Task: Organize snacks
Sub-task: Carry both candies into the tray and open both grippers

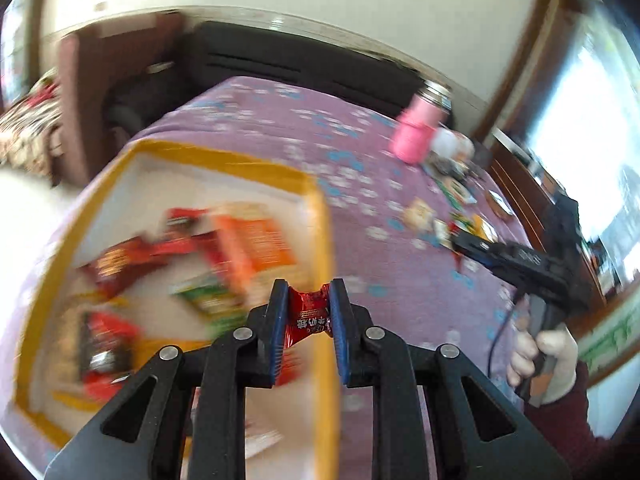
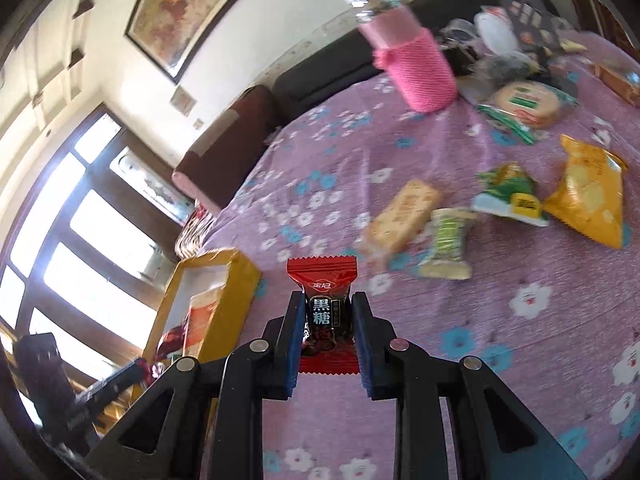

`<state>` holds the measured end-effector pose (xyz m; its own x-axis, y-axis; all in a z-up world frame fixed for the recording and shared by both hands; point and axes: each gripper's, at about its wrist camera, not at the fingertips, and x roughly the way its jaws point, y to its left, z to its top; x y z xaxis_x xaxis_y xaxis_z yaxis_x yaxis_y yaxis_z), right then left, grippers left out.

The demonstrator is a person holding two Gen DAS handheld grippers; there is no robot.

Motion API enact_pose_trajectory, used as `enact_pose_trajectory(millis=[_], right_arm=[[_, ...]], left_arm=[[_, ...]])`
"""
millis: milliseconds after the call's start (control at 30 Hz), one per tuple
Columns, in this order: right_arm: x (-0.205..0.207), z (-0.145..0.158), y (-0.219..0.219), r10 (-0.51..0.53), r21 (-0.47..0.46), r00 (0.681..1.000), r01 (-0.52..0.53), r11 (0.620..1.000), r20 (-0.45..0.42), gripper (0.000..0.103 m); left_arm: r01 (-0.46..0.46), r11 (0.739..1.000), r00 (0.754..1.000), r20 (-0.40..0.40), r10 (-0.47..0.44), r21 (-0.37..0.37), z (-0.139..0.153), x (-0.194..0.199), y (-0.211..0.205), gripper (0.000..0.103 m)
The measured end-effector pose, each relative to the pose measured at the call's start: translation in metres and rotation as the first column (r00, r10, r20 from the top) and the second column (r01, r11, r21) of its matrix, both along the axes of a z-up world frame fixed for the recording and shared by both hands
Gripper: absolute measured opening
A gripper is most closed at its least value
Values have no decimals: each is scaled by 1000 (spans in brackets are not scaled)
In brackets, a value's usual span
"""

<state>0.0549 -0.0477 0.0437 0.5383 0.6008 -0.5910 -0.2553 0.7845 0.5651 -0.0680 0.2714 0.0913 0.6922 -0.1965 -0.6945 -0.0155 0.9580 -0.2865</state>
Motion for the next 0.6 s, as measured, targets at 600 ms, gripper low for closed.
enact_pose_trajectory(millis=[600], right_arm=[[-64,2,213,371,-168,926,-377,911,-69,24]], left_arm=[[-70,994,994,-84,63,-87,-38,-49,45,24]])
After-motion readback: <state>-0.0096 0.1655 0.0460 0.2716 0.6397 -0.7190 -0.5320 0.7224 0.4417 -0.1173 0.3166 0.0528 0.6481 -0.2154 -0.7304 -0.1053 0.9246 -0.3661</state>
